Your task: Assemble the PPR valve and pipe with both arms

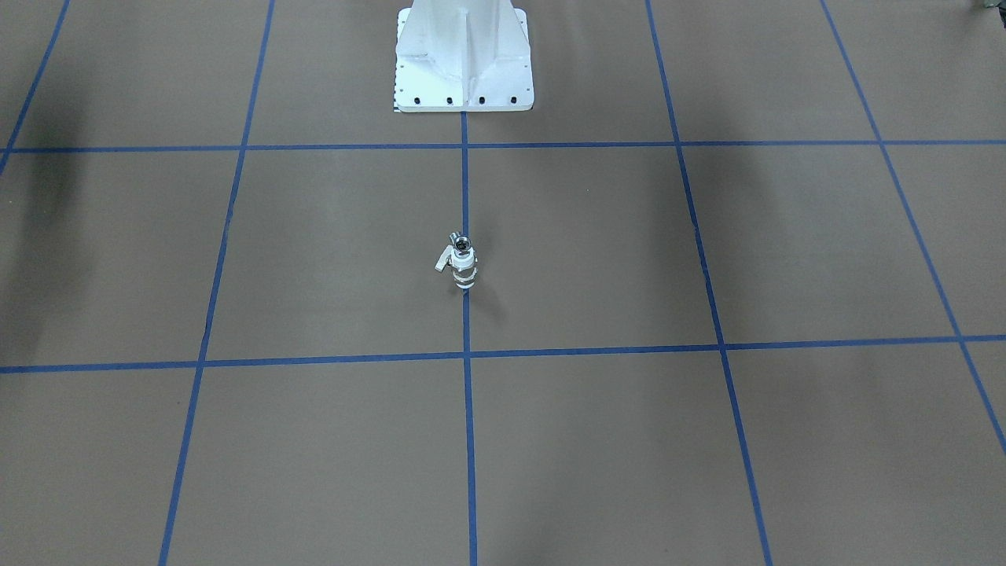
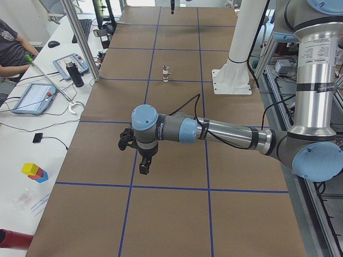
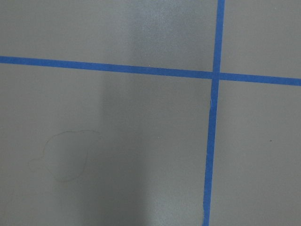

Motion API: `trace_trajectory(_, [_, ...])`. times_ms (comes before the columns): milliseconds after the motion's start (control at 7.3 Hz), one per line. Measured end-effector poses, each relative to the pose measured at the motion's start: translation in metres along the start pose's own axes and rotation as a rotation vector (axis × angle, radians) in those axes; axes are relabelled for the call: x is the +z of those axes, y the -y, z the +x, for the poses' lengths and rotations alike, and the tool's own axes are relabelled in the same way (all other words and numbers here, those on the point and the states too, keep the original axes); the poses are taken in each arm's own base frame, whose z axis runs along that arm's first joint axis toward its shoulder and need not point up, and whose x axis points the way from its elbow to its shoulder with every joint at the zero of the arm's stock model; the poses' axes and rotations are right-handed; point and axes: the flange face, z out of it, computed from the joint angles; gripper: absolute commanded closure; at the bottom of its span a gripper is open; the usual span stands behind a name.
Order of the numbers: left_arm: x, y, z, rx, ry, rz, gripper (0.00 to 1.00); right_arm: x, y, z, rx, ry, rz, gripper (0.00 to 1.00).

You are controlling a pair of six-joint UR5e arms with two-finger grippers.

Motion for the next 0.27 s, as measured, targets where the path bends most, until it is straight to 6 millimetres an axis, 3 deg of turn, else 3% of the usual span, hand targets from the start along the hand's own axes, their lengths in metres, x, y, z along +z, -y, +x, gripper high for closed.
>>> trace_trajectory(274, [-0.0012, 0.0020, 0.0016, -0.017, 0.001, 0.005, 0.00, 0.0002, 0.0000, 0.0002, 0.000, 0.000, 0.000, 0.00])
